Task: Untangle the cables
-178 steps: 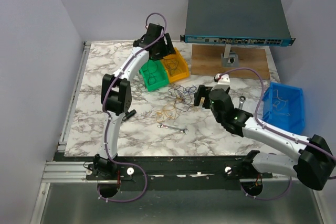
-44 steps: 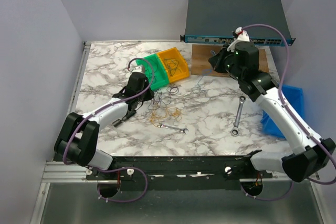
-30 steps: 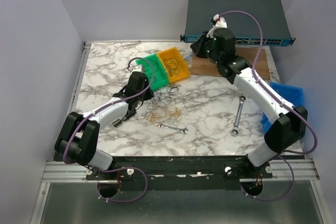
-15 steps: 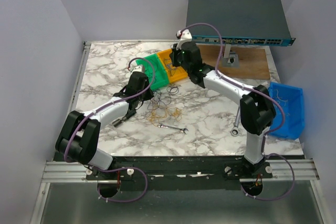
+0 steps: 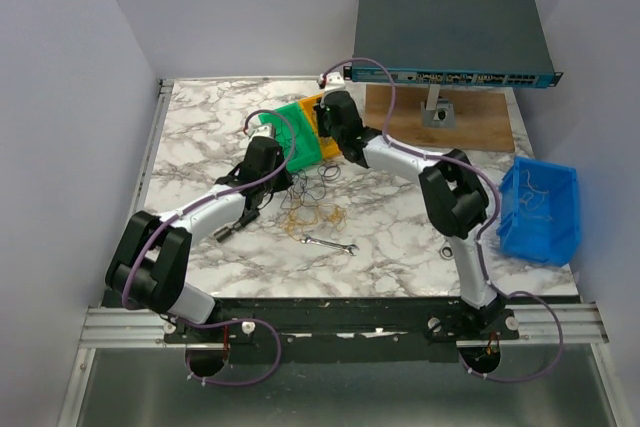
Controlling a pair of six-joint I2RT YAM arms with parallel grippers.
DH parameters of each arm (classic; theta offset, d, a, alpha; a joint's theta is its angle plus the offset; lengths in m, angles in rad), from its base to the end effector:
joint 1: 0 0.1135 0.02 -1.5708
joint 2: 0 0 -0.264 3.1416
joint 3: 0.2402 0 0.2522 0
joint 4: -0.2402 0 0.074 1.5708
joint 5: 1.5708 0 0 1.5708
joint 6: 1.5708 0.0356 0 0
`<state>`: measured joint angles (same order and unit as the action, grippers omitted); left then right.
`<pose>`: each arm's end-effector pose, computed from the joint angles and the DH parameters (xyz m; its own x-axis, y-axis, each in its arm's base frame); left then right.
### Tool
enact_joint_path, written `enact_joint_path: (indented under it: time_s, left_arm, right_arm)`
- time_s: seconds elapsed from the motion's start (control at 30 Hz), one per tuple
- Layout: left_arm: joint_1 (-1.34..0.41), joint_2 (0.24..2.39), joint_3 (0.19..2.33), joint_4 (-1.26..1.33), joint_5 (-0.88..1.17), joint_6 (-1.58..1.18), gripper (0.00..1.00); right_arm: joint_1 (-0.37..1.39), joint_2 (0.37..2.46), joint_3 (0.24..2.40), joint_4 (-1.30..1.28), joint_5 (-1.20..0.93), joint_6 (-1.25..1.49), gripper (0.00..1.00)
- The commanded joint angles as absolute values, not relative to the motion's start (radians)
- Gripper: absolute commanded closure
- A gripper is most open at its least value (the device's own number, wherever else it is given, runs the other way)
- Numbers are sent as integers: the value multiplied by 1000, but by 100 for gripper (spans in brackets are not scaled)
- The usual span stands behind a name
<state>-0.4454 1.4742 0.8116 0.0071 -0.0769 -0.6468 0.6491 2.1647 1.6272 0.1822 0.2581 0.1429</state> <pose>0.2822 -0.1317 0.2061 -0.6647 -0.3485 -0.6608 -0.0326 0.8972 -0.4404 0.4122 0.3014 0.2207 -0.3304 -0.0778 -0.9406 -0.3503 0.9355 0.0456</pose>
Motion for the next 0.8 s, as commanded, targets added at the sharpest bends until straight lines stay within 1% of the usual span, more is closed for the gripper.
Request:
enact_joint_path:
  time_s: [0.0,0.23,0.37,0.5,0.67,0.77]
  left_arm:
    - [-447,1478,839,11,-63,-638,100]
    - [-446,1479,839,14,-52,-638,100]
    - [-447,1480,842,14,-48,-637,100]
    - [-448,1478,841,14,-49,-637,100]
    - [-447,1477,839,17,-47,-635,100]
    - [-448,1481,839,21,-41,-632,100]
  right_arm:
    - [643,2269,1735,130,300,96,99]
    - [645,2417,1820,83,416,-60,99]
    - [659,2440,1806,35,454,-98,99]
    - [676,2362,1665,34,477,-35,99]
    - [688,2163,1413,61,417,115,99]
    - [692,2081,1344,58,394,171,99]
